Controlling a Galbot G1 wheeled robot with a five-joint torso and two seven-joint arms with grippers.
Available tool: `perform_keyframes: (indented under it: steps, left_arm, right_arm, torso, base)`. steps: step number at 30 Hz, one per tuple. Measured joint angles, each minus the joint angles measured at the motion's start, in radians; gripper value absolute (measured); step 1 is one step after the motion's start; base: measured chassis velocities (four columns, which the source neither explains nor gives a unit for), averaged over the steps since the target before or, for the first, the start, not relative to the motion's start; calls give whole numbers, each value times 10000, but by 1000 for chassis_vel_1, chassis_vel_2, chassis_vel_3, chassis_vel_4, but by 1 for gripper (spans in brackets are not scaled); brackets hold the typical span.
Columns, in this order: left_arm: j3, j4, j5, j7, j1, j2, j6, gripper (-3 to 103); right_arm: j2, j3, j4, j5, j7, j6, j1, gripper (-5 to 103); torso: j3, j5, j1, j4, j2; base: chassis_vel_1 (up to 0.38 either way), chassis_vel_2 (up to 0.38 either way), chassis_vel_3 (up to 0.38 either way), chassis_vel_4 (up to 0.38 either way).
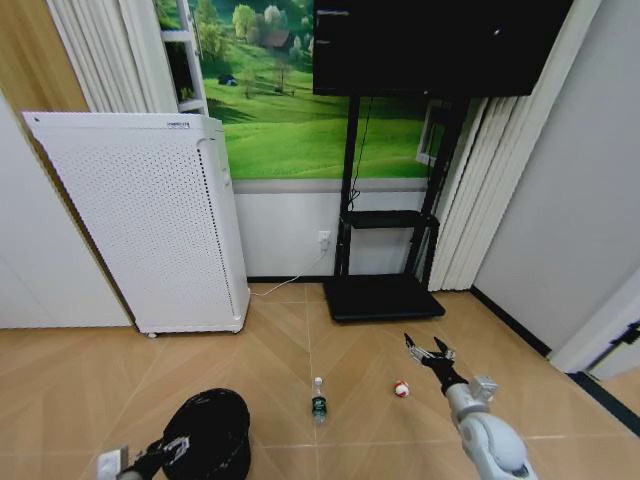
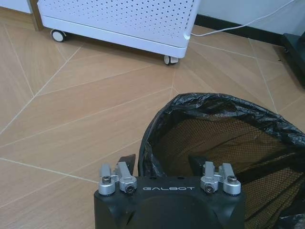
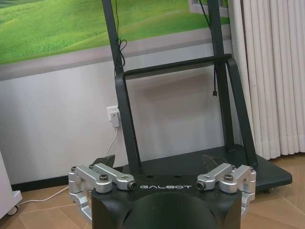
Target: Pick up the trash bin and place the garbage on the floor into it.
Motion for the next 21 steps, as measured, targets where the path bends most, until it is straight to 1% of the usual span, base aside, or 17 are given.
perform_keyframes:
  steps: [1, 3, 4, 6, 7, 9, 10, 13, 14, 15, 16, 18, 21]
  left_arm:
    - [2, 6, -17, 12, -9, 0, 10, 64]
    - [14, 37, -65, 51, -51, 1, 46, 53]
    - [14, 37, -65, 51, -51, 1, 46, 53]
    - [21, 63, -98, 97, -78, -18, 51, 42]
    - [21, 63, -98, 97, -78, -18, 51, 42]
    - [20, 77, -142, 126, -90, -25, 71, 31]
    - [20, 77, -142, 126, -90, -25, 71, 31]
    - [16, 97, -167, 144, -92, -35, 73, 15]
    - [16, 97, -167, 144, -92, -35, 73, 15]
    - [16, 97, -172, 172, -95, -44, 28, 10]
    - [18, 102, -169, 156, -98, -53, -35, 7]
    - [15, 102, -154, 151, -100, -56, -127, 7]
    - [-1, 124, -129, 246, -157, -66, -618, 7]
  right_arm:
    - [-2, 0, 3, 2, -2, 5, 2, 100]
    - [-14, 3, 5, 8, -9, 43, 17, 100]
    - [-14, 3, 5, 8, -9, 43, 17, 100]
    - [-54, 10, -5, 15, -20, 66, 38, 100]
    - [-54, 10, -5, 15, -20, 66, 38, 100]
    - [-98, 16, -24, 29, -25, 72, 75, 100]
    - [-98, 16, -24, 29, -25, 72, 75, 100]
    - [-131, 4, -45, 41, -18, 73, 148, 100]
    - [-131, 4, -45, 41, -18, 73, 148, 100]
    - [-134, -17, -49, 41, -13, 73, 171, 100]
    - [-134, -36, -53, 41, -12, 73, 180, 100]
    - [-132, -52, -57, 38, -9, 73, 183, 100]
    - [-86, -97, -69, 16, -9, 72, 183, 100]
  torso:
    - [0, 0, 0, 0, 0]
    - [0, 0, 0, 0, 0]
    - [0, 0, 0, 0, 0]
    - [0, 0, 0, 0, 1]
    - [0, 0, 0, 0, 1]
    - [0, 0, 0, 0, 0]
    - [0, 0, 0, 0, 0]
    - [1, 0, 0, 0, 1]
    - [1, 0, 0, 0, 1]
    - [1, -1, 0, 1, 1]
    - [1, -3, 0, -1, 0]
    - [1, -2, 0, 0, 1]
    - [1, -1, 0, 1, 1]
  base:
    - [0, 0, 0, 0]
    - [0, 0, 0, 0]
    - [0, 0, 0, 0]
    - [0, 0, 0, 0]
    - [0, 0, 0, 0]
    - [0, 0, 0, 0]
    - [0, 0, 0, 0]
    - [0, 0, 0, 0]
    - [0, 0, 0, 0]
    - [0, 0, 0, 0]
    - [0, 0, 0, 0]
    - [0, 0, 0, 0]
    - [0, 0, 0, 0]
